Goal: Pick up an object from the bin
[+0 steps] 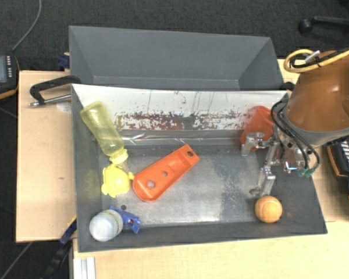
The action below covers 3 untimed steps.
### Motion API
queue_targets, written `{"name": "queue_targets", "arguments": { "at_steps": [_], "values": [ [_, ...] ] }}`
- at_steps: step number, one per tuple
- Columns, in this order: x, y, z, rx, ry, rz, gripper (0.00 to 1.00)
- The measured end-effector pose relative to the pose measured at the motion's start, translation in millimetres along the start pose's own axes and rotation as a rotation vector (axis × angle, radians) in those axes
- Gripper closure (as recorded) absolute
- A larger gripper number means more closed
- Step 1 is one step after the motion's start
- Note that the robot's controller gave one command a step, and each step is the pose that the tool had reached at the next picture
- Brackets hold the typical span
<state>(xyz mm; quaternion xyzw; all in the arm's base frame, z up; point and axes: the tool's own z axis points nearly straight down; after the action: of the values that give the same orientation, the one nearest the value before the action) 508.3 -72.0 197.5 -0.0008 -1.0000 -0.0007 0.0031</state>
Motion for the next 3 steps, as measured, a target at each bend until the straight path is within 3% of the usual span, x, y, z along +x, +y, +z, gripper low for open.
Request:
{"name": "queue_targets", "arguments": {
  "at_steps": [1,3],
  "values": [
    [-1.7,0,-5,0.001,-0.009,-0.001,0.00],
    [2.4,13,13,-0.001,-0.009,-0.038,0.00]
  ]
}}
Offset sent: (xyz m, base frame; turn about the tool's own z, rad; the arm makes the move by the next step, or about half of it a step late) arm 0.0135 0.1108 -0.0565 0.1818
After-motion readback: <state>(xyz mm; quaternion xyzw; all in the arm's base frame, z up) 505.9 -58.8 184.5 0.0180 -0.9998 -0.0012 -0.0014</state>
